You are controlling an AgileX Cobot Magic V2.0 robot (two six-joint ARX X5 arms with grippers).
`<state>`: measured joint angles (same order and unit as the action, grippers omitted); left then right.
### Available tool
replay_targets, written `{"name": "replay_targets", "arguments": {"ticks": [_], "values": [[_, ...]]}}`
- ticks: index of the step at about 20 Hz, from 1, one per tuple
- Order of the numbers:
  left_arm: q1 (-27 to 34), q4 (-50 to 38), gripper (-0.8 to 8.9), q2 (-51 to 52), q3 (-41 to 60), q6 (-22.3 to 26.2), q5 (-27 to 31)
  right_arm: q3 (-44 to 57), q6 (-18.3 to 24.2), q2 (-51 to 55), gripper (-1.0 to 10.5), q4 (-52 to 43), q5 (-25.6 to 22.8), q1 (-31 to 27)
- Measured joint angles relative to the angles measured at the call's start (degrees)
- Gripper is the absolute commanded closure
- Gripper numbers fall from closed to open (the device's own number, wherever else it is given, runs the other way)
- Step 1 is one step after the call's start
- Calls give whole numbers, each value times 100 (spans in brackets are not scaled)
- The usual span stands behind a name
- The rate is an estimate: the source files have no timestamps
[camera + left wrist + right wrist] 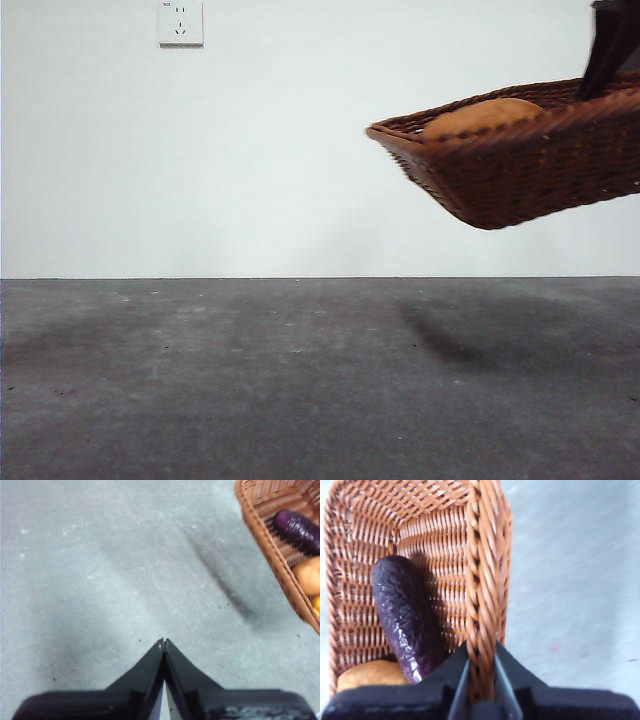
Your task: Help me put the vegetables on the table into the basket
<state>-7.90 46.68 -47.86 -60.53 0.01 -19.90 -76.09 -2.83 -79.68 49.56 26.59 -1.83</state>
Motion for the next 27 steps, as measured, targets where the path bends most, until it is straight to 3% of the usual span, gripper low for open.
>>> {"name": "replay_targets", "arguments": {"ticks": [4,8,21,27], "values": [[0,2,821,-2,0,0,-11,-4,372,-249,959,11,291,-483],[0,4,821,-2,0,7,-13,-7,588,-1001,959,-214,306,-501],[0,15,821,-92,0,101,-13,26,717,-2430,959,-857,398,-603],[0,15,821,-201,0,105,-13,848,603,-2428,959,-1615,448,-640]]}}
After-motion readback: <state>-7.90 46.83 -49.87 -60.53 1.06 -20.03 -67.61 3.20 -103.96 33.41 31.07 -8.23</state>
